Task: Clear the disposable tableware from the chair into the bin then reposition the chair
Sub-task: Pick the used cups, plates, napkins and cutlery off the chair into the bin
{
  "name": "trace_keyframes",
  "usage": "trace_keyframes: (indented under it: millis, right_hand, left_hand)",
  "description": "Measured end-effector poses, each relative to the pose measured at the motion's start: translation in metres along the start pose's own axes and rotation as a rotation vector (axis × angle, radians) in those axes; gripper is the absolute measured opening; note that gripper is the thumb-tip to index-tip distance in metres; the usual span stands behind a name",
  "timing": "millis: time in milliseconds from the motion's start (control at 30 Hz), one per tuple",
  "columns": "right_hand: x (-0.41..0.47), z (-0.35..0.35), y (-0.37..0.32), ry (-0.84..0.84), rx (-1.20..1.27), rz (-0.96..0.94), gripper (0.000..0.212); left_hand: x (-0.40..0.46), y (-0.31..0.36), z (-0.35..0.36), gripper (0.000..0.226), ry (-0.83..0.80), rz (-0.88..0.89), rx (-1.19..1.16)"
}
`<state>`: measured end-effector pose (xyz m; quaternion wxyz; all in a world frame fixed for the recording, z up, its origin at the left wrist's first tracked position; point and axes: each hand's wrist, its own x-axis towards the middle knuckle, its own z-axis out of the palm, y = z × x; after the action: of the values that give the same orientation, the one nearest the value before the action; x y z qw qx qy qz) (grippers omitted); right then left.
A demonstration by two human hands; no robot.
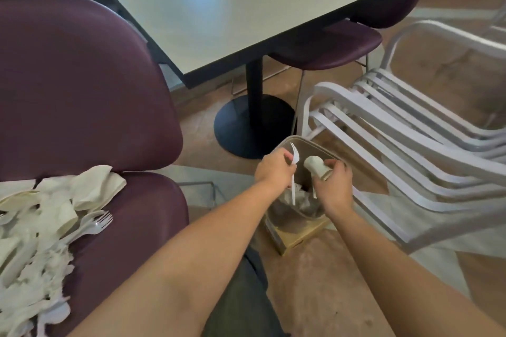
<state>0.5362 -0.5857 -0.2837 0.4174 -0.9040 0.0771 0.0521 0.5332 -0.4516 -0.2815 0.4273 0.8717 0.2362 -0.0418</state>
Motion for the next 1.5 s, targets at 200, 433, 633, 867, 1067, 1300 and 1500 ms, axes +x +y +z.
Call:
trace_keyframes:
  millis: [200,433,633,867,1067,1300,1500]
  right_hand:
    - [0.011,0.003,0.023,-0.201,-0.150,0.052,0.051]
    - [-0.003,0.010,0.009,-0.281,-0.124,-0.010,0.050]
    - [-0.027,0.025,-0.031,-0.330,-0.132,-0.139,0.045]
    - [-0.085,0.064,-0.089,-0.404,-0.103,-0.330,0.037]
    - [-0.146,0.105,-0.125,-0.481,-0.137,-0.443,0.029]
    - [-0.219,0.151,-0.153,-0.623,-0.148,-0.545,0.020]
    - [-0.272,0.184,-0.158,-0.745,-0.162,-0.626,0.024]
  left_hand:
    - [0.019,0.004,0.035,0.041,-0.107,-0.046,0.184]
    - [0.005,-0.011,0.012,0.038,-0.074,0.000,0.097]
    - [-0.021,-0.030,-0.046,0.026,0.039,0.006,0.029]
    - [-0.076,-0.084,-0.147,0.018,0.178,0.003,0.022]
    - [-0.139,-0.133,-0.206,0.017,0.333,-0.060,0.012]
    - [-0.205,-0.201,-0.254,0.013,0.470,-0.162,-0.062]
    - [-0.254,-0.252,-0.272,0.017,0.577,-0.238,-0.131]
